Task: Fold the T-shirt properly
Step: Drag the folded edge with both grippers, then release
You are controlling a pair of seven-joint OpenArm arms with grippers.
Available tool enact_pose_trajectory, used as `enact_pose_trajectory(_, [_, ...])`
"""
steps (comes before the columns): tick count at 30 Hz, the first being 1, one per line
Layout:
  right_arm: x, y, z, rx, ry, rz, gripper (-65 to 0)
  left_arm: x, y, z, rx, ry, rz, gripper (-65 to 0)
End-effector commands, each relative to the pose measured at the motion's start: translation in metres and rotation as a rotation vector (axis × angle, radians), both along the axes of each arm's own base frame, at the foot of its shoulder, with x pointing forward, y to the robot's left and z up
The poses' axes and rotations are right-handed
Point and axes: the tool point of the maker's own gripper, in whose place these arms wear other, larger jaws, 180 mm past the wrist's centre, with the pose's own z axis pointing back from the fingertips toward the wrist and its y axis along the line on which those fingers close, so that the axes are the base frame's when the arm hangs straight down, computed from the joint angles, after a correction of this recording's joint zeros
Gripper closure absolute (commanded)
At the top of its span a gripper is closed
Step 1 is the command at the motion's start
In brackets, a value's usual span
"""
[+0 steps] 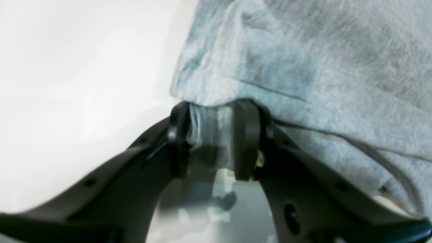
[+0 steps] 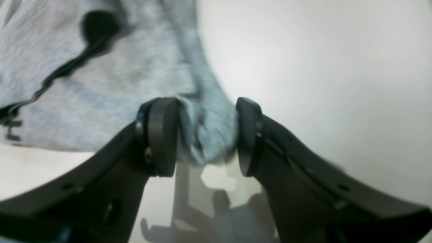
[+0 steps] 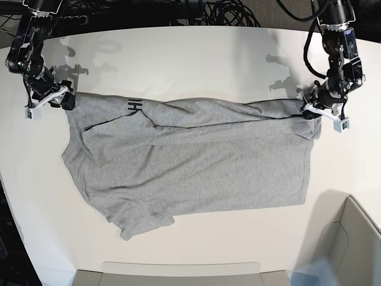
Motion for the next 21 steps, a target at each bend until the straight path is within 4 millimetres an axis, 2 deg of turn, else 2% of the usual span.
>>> enact_pose_trajectory(1, [-0.006,0.004,-0.005,-0.008,0.043,0.029,-25.5,-0.009,-0.006,-0.008,-0.014,0.056,-0.025,-20.9])
enact_pose_trajectory(4, [-0.006,0.012,-0.008,-0.002,0.051,0.051,-15.6,-0.01,-0.008,-0.01,-0.018,0.062,-0.025,-12.1])
enact_pose_trajectory(6, [-0.006,0.012,-0.009,-0.001,0.052,0.045,-5.0,-0.014,-0.006,-0.015,-0.021,0.079,-0.015,-2.1])
enact_pose_trajectory(7, [-0.006,0.011,-0.009,-0.001,0.053,0.042,-0.1,-0.017,-0.003,-0.017,-0.022,0.088,-0.006,0.0])
enact_pose_trajectory(10, [-0.009,0.007,-0.009,-0.009,0.058,0.038,0.0,-0.022,0.014,-0.017,-0.021,0.087,0.052,0.0])
enact_pose_trajectory(14, [-0.011,-0.016,0.0,-0.043,0.047,0.002,0.0,-0.034,0.029,-0.014,-0.015,0.082,0.1,0.0])
enact_pose_trajectory(18, [-0.013,-0.034,0.008,-0.069,0.039,-0.025,0.0,-0.041,0.035,-0.005,0.003,0.066,0.108,0.0])
enact_pose_trajectory(21, [-0.022,-0.038,0.007,-0.087,0.058,-0.019,0.0,-0.049,0.039,-0.001,0.017,0.068,0.109,0.0])
